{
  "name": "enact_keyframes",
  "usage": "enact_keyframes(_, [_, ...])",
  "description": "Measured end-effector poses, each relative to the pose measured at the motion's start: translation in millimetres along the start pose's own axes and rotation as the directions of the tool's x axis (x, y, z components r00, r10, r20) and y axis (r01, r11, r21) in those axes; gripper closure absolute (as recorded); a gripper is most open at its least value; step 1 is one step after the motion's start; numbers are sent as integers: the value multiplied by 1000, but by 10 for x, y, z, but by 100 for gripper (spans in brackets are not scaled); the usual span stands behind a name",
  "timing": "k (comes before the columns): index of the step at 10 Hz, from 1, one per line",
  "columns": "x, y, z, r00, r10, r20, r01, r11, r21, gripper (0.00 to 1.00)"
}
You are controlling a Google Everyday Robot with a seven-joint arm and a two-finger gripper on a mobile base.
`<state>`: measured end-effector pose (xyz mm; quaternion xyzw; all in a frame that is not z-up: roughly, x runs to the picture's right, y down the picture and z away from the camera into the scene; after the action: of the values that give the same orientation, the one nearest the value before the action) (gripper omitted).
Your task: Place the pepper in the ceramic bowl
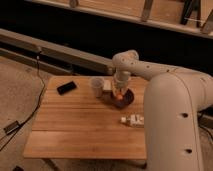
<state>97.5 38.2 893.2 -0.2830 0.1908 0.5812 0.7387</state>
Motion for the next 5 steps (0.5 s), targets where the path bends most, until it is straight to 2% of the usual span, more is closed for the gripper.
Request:
enact_keyframes(1, [-4,-59,40,1000,10,-5,-10,1000,8,94])
enact_keyframes(3, [13,-175,73,1000,25,-19,-25,999,29,74])
enact_keyframes(5, [24,-189,97,999,29,-31,-28,999,34,51])
